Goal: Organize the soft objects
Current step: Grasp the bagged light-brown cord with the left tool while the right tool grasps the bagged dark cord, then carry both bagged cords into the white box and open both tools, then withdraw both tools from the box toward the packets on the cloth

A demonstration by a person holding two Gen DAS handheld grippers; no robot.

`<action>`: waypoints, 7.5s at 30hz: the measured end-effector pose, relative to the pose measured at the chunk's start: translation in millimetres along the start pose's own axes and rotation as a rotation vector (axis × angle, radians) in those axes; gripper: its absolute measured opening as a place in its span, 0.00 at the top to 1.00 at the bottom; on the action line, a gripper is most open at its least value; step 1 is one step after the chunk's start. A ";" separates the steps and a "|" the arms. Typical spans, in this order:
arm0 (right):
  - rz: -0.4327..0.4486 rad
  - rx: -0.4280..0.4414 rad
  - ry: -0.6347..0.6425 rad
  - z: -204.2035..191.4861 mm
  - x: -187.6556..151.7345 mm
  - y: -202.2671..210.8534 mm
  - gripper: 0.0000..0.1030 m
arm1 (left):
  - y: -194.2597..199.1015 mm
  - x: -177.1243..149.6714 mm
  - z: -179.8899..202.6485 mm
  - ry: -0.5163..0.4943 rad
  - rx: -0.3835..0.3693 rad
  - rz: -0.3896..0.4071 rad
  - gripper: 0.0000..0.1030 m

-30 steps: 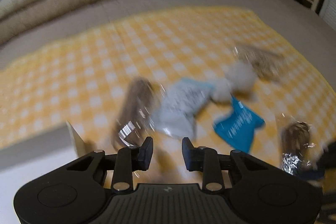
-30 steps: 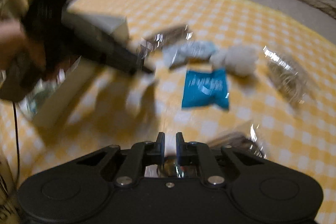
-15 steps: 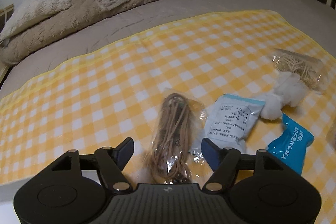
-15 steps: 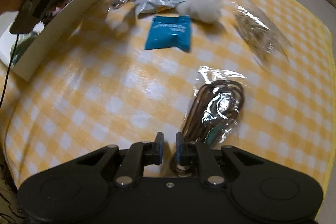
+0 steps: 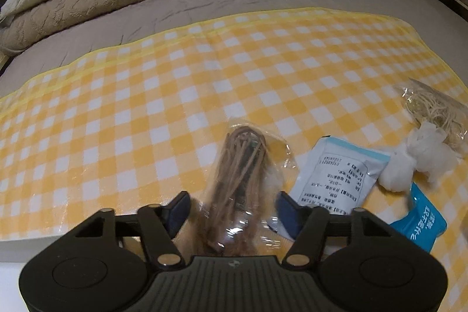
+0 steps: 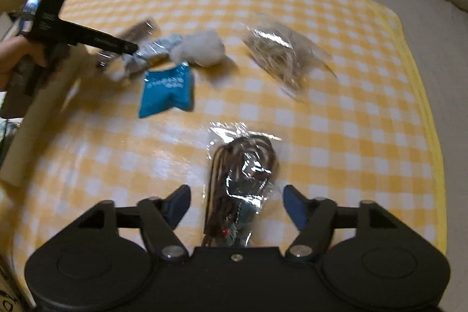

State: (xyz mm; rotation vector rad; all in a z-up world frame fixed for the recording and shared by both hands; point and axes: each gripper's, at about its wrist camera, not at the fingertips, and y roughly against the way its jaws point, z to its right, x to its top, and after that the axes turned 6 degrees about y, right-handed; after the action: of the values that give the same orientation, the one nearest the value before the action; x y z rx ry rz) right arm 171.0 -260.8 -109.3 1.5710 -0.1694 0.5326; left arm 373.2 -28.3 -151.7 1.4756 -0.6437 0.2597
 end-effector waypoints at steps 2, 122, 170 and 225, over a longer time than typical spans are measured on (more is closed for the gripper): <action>-0.023 0.005 -0.028 1.5 1.1 -6.7 0.28 | 1.4 0.0 -0.5 0.005 0.000 -0.006 0.47; 0.040 0.459 -0.194 -306.2 102.7 -27.6 0.61 | 184.0 -177.9 -212.0 0.524 0.067 -0.054 0.70; -0.006 0.220 0.021 -248.5 87.0 -7.2 0.81 | 202.0 -175.0 -181.3 0.374 0.063 -0.059 0.19; 0.363 0.233 0.137 -241.4 85.2 66.0 0.13 | 285.6 -175.9 -155.9 0.322 0.177 0.165 0.01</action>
State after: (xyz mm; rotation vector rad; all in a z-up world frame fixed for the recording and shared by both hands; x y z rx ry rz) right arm 162.5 -13.3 -16.7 1.7328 -0.2990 0.9697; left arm 115.1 191.6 -3.8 1.5074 -0.4900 0.6822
